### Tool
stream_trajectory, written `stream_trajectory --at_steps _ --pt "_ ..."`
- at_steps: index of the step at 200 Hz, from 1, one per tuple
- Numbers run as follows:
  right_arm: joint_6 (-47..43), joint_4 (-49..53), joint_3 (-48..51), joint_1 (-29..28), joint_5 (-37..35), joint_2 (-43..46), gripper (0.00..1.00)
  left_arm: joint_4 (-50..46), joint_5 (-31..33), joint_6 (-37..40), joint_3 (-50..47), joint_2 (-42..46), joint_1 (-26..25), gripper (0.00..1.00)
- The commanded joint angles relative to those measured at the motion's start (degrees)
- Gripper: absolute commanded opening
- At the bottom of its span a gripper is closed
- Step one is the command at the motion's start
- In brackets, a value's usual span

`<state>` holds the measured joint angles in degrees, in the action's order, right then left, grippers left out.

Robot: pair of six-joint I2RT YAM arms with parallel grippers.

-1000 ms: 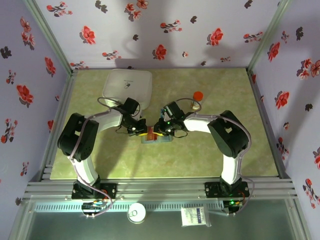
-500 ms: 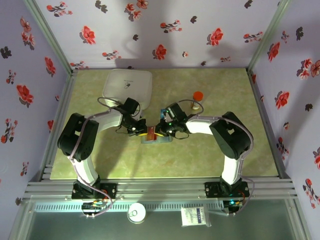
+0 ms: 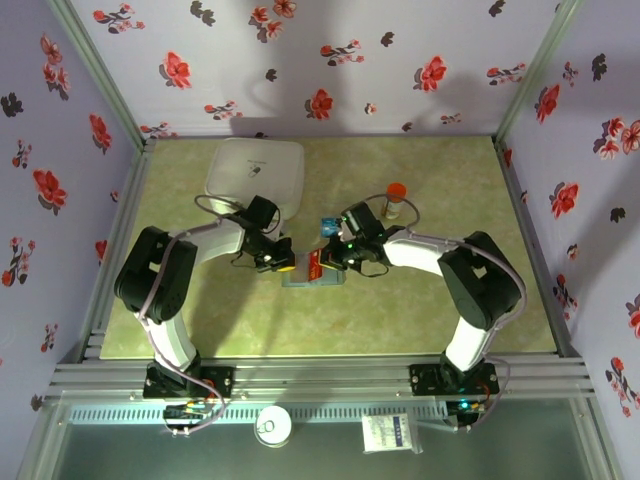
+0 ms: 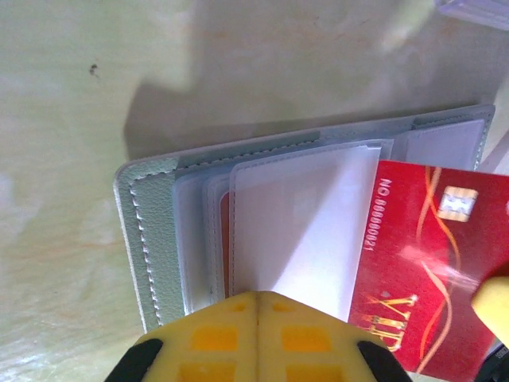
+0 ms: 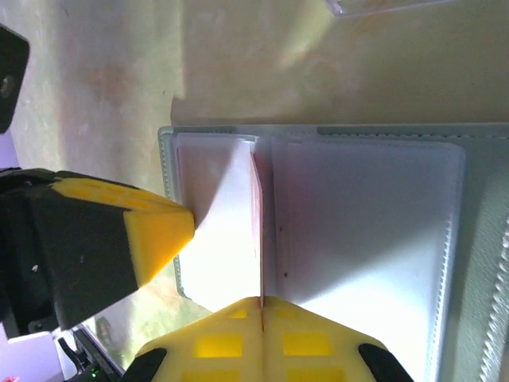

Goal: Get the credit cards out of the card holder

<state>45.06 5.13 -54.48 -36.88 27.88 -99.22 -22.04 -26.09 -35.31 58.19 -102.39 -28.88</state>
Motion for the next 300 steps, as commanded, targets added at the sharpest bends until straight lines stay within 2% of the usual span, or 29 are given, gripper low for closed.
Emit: stream_trajectory --at_steps 1,29,46,65,90,119,141,159,205,258,300 --pt "-5.5 6.9 -2.2 0.6 -1.8 2.3 0.05 0.5 -0.2 -1.3 -1.0 2.2 0.0 0.00" --pt "-13.8 13.9 -6.2 0.7 -4.1 4.0 0.03 0.6 -0.4 -1.8 -0.9 4.7 0.4 0.00" --pt "-21.2 22.8 -11.6 0.6 -5.9 3.7 0.02 1.4 -0.1 -2.3 -1.6 6.9 0.9 0.04" --pt "-32.7 29.6 -15.2 0.6 -8.7 3.4 0.02 1.5 0.4 -2.0 -1.9 8.7 1.7 0.05" --pt "-49.0 36.6 -19.9 0.7 -16.7 1.9 0.00 2.4 1.1 -2.5 -3.9 11.1 2.9 0.06" --pt "-70.6 43.3 -25.6 0.7 -17.3 -1.1 0.00 1.5 1.6 -1.7 -5.3 13.0 4.0 0.07" --pt "-80.3 45.9 -28.6 0.9 -21.3 -3.0 0.00 0.3 1.5 -0.7 -5.9 14.0 4.7 0.07" --pt "-84.8 50.0 -33.6 2.2 -22.0 -6.1 0.00 0.4 2.5 -0.5 -7.2 15.4 5.1 0.07" --pt "-94.0 62.7 -49.3 6.2 -15.8 -15.8 0.00 0.2 1.7 0.2 -7.3 14.6 6.1 0.07" --pt "-98.5 72.1 -65.3 7.9 -13.6 -23.8 0.00 -0.8 1.7 0.6 -6.3 14.2 6.2 0.07" --pt "-99.7 73.3 -74.5 9.3 -14.5 -29.3 0.00 -1.3 2.0 0.4 -7.7 15.4 6.7 0.07"
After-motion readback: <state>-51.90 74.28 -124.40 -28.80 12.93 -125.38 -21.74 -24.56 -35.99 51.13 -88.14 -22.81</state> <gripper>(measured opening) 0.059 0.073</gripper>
